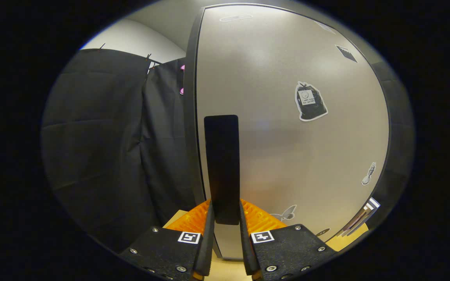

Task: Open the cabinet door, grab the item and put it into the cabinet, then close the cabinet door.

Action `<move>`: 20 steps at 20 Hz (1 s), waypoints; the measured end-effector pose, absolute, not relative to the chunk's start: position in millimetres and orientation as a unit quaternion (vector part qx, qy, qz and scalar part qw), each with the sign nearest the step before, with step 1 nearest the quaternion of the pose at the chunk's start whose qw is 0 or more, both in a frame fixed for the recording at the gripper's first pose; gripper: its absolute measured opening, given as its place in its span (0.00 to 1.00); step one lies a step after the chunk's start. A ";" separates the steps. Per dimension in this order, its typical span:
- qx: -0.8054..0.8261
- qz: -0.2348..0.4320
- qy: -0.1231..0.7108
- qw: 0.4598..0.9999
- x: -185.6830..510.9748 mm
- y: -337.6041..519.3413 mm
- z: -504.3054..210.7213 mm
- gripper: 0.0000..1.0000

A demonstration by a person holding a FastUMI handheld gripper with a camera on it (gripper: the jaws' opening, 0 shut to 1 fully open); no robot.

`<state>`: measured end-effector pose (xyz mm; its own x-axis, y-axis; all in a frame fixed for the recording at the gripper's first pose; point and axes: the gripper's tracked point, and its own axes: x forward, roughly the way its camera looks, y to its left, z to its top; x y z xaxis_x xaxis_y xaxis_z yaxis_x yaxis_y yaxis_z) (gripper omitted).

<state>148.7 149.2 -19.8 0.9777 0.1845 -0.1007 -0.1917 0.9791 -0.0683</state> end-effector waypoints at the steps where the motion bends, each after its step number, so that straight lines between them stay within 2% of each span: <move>1: -0.046 0.096 0.051 0.993 147.8 149.2 -21.0 0.32; 11: -0.056 0.153 0.052 0.985 89.5 137.3 -24.8 0.28; 20: -0.047 0.159 0.049 0.985 14.8 104.3 -23.5 0.29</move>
